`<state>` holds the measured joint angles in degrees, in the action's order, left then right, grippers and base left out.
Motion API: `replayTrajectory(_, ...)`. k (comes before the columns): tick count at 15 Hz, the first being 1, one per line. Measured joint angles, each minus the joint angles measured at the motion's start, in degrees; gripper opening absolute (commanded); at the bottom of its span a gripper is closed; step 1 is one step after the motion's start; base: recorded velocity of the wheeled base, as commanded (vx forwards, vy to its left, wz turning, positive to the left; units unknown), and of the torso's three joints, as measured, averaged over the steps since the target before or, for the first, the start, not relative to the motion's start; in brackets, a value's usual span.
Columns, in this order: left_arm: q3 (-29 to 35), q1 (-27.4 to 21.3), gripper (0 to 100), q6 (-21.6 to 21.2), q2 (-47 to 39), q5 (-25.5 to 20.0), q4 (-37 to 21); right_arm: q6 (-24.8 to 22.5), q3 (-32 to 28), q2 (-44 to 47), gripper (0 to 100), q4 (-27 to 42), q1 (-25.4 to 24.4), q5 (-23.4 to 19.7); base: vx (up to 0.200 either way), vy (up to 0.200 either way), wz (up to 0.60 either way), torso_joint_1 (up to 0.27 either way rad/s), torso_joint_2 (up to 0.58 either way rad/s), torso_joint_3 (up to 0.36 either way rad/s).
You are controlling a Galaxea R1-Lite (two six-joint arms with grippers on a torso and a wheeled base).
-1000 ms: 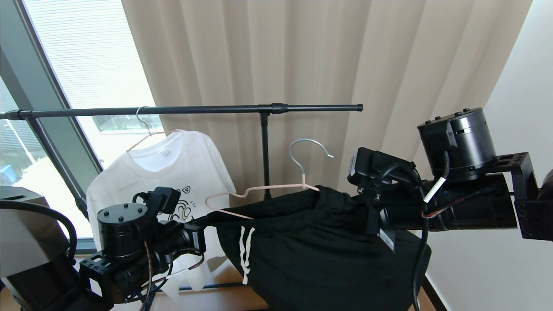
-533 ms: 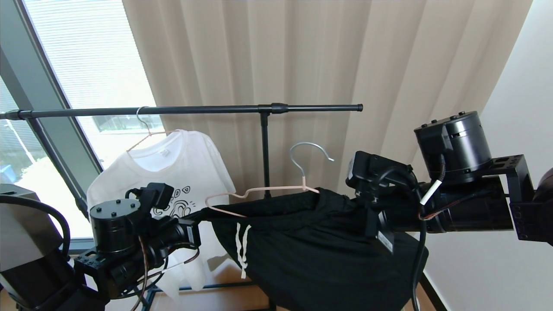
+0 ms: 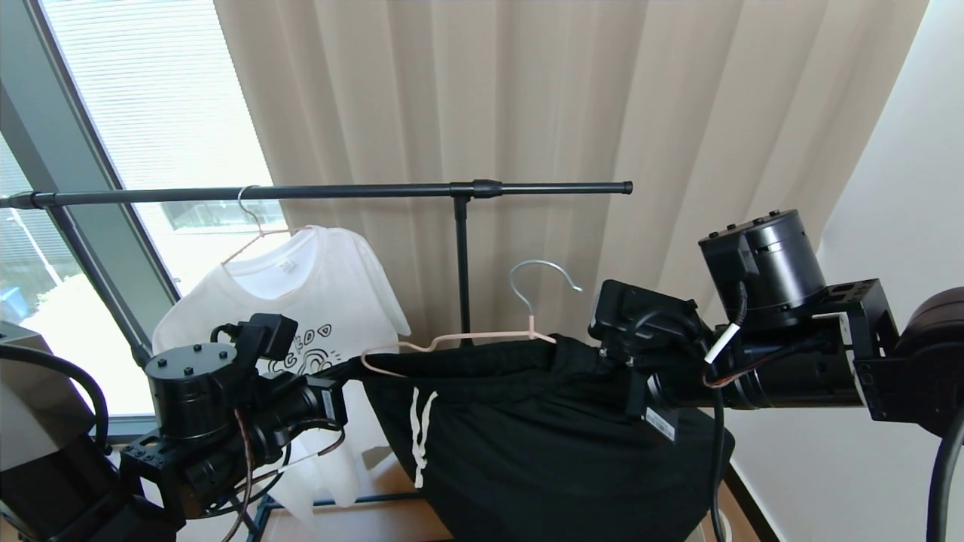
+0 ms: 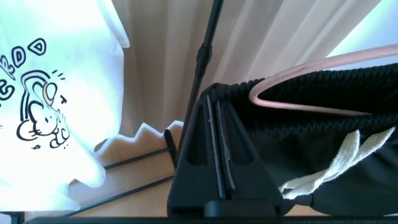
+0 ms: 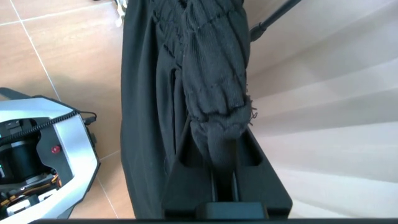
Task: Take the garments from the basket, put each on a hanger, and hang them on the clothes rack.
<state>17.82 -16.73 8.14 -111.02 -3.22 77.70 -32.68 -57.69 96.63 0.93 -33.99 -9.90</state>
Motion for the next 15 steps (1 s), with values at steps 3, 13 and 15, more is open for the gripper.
replayTrajectory(3,0.0,0.0,0,0.0,1.0,0.0,-0.2,0.0,-0.1,1.2,0,0.0,0.0,0.0,0.0,0.0,0.0,0.0,0.0,0.0)
replayTrajectory(13,1.2,2.9,0,-0.1,2.3,-0.2,-0.5,0.0,-0.2,2.2,0,-0.1,0.4,0.0,0.0,0.0,0.0,0.0,0.0,0.0)
replayTrajectory(15,1.1,3.0,0,-0.1,2.3,-0.2,-0.5,0.0,-0.4,2.7,0,-0.1,0.4,1.4,0.0,0.0,0.0,0.0,0.0,0.0)
